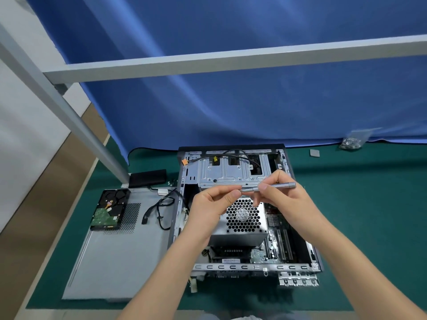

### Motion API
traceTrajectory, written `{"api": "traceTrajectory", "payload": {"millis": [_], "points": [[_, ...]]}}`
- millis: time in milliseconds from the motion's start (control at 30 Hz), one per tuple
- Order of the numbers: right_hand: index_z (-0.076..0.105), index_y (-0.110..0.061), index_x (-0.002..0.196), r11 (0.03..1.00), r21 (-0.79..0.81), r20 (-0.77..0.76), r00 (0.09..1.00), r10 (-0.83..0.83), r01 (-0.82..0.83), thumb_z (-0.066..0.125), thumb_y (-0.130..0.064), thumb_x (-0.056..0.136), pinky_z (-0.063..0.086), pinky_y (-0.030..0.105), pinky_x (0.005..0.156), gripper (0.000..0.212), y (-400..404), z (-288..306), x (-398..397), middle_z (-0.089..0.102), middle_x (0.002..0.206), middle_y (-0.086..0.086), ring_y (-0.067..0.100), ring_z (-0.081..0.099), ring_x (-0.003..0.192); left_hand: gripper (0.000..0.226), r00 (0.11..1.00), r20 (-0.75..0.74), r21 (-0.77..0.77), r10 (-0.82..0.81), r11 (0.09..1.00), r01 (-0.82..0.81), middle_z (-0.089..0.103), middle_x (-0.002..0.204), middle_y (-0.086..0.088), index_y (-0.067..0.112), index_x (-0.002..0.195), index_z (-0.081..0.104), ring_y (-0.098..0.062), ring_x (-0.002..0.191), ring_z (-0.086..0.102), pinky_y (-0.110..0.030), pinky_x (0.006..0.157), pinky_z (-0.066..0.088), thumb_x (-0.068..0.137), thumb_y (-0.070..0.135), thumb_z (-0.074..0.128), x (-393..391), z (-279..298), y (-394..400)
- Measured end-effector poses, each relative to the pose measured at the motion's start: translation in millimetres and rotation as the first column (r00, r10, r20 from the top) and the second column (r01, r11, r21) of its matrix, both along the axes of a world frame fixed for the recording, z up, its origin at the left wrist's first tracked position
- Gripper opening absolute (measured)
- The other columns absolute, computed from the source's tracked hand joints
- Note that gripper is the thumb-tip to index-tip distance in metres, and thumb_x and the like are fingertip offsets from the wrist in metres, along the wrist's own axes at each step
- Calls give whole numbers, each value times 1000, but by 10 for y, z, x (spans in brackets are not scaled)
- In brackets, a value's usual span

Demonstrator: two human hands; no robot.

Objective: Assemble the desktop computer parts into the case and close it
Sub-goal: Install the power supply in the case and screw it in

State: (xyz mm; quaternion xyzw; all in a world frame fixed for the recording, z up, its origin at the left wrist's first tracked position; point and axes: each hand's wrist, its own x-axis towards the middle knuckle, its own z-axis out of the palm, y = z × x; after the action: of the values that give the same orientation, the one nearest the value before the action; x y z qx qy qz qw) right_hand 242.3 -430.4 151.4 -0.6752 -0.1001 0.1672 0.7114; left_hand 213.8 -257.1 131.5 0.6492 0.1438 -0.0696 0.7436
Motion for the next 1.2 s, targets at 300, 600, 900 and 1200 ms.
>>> {"api": "traceTrajectory", "payload": {"millis": [300,600,900,1200], "points": [[58,-17,81,925,-372,39,994,101,-80,65,-19,90,44,29,67,11,-180,98,1,69,67,-2,20,60,66,19,986,94,313,-135,945,100,74,83,11,33,83,76,-6,84,69,-20,81,53,78,15,76,-76,-174,-119],[61,-25,85,560,-804,17,933,359,-201,64,-22,90,47,20,67,6,-204,81,8,67,78,-10,2,59,68,7,935,129,803,-331,587,98,61,110,24,32,85,75,-1,114,39,-22,101,23,79,29,73,-122,-549,-397],[63,-26,88,478,-836,-61,910,409,-271,61,-20,91,52,34,81,7,-207,-9,-12,68,90,-9,10,65,84,12,918,174,845,-357,533,47,56,121,22,30,82,77,-7,125,27,-5,97,-2,76,40,75,-134,-667,-394],[63,-27,87,483,-831,-59,908,414,-274,59,-18,92,52,33,81,11,-208,-7,-7,67,91,-10,9,64,85,13,912,168,834,-373,547,70,54,121,22,26,86,76,-6,125,26,-22,103,11,79,37,73,-97,-731,-399]]}}
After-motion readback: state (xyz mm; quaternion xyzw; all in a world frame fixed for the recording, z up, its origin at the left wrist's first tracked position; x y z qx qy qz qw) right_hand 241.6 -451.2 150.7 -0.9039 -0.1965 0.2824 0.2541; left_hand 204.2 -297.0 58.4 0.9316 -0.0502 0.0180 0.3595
